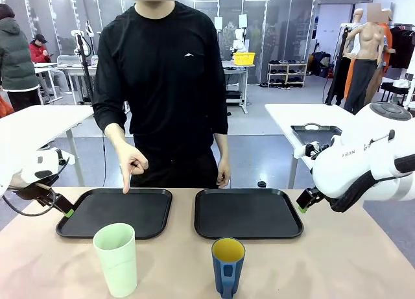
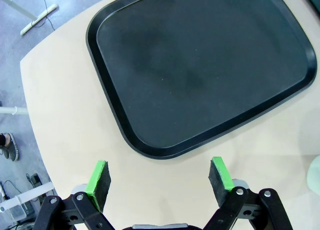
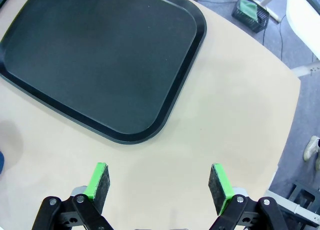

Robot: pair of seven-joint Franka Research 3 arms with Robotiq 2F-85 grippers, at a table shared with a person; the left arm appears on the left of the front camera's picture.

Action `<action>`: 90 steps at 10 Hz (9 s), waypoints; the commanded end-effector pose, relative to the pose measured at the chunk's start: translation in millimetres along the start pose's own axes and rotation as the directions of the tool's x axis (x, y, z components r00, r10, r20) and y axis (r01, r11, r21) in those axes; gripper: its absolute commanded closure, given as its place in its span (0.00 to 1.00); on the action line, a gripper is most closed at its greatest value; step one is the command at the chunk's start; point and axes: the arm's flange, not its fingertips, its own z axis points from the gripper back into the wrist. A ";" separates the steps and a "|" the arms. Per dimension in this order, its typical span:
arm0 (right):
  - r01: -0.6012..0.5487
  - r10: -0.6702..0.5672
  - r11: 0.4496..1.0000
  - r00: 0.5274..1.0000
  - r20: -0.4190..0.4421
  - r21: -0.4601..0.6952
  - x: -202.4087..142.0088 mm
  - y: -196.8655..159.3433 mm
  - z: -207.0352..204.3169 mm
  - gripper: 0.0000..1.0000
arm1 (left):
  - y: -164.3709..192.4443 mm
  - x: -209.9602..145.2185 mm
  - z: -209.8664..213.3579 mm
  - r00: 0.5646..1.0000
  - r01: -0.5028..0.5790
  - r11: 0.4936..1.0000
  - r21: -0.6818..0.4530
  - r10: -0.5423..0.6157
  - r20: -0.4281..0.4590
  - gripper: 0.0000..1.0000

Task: Sort and store the cups by type.
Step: Pick up the Reusable plastic cup.

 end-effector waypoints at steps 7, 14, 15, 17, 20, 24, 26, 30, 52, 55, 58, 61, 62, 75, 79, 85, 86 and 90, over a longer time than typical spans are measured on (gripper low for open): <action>0.008 -0.008 1.000 1.000 0.003 0.005 0.2 -1.0 0.3 0.00 | 0.9 0.2 2.0 1.000 0.006 1.000 -0.002 -0.006 0.006 0.00; 0.008 -0.008 1.000 1.000 0.003 0.005 0.2 -1.0 0.3 0.00 | 16.0 -59.9 -29.1 0.978 0.207 0.978 -0.033 -0.206 0.020 0.00; 0.008 -0.008 1.000 1.000 0.003 0.005 0.2 -1.0 0.3 0.00 | 18.0 -72.9 -29.8 0.962 0.271 0.961 -0.058 -0.269 0.042 0.00; 0.008 -0.008 1.000 1.000 0.003 0.005 0.2 -1.0 0.3 0.00 | 17.4 -97.8 -31.7 0.913 0.408 0.905 -0.123 -0.400 0.083 0.00; 0.008 -0.008 1.000 1.000 0.003 0.005 0.2 -1.0 0.3 0.00 | 18.4 -138.4 -22.8 0.853 0.521 0.804 -0.286 -0.501 0.145 0.00; 0.008 -0.008 1.000 1.000 0.003 0.005 0.2 -1.0 0.3 0.00 | 57.2 -98.8 -39.1 0.845 0.534 0.796 -0.284 -0.512 0.155 0.00; 0.008 -0.008 1.000 1.000 0.003 0.005 0.2 -1.0 0.3 0.00 | 57.2 -98.8 -39.1 0.845 0.534 0.796 -0.284 -0.512 0.155 0.00; 0.008 -0.008 1.000 1.000 0.003 0.005 0.2 -1.0 0.3 0.00 | 76.5 -112.5 -65.1 0.778 0.628 0.700 -0.340 -0.566 0.274 0.00; 0.008 -0.008 1.000 1.000 0.003 0.005 0.2 -1.0 0.3 0.00 | 56.8 -124.7 -89.8 0.530 0.761 0.416 -0.498 0.044 0.847 0.00; 0.008 -0.008 1.000 1.000 0.003 0.005 0.2 -1.0 0.3 0.00 | 32.6 -109.8 -96.2 0.485 0.818 0.348 -0.459 0.013 0.874 0.00; 0.008 -0.008 1.000 1.000 0.003 0.005 0.2 -1.0 0.3 0.00 | 12.1 -103.2 -105.7 0.447 0.840 0.335 -0.426 0.017 0.894 0.00; 0.008 -0.008 1.000 1.000 0.003 0.005 0.2 -1.0 0.3 0.00 | -21.1 -88.2 -113.8 0.434 0.868 0.253 -0.427 0.032 0.900 0.00; 0.008 -0.008 1.000 1.000 0.003 0.005 0.2 -1.0 0.3 0.00 | -32.6 -83.0 -116.4 0.437 0.875 0.226 -0.429 0.012 0.899 0.00; 0.008 -0.008 1.000 1.000 0.003 0.005 0.2 -1.0 0.3 0.00 | -99.8 -73.6 -140.6 0.444 0.895 0.016 -0.447 0.075 0.893 0.00; 0.008 -0.008 1.000 1.000 0.003 0.005 0.2 -1.0 0.3 0.00 | -118.9 -74.0 -150.2 0.435 0.900 -0.028 -0.435 0.098 0.895 0.00; 0.008 -0.008 1.000 1.000 0.003 0.005 0.2 -1.0 0.3 0.00 | -147.2 -66.3 -157.6 0.425 0.905 -0.079 -0.418 0.105 0.899 0.00; 0.008 -0.008 1.000 1.000 0.003 0.005 0.2 -1.0 0.3 0.00 | -150.7 -67.8 -159.8 0.437 0.898 -0.093 -0.429 0.095 0.894 0.00; 0.008 -0.008 1.000 1.000 0.003 0.005 0.2 -1.0 0.3 0.00 | -156.5 -65.5 -162.9 0.445 0.893 -0.133 -0.431 0.114 0.888 0.00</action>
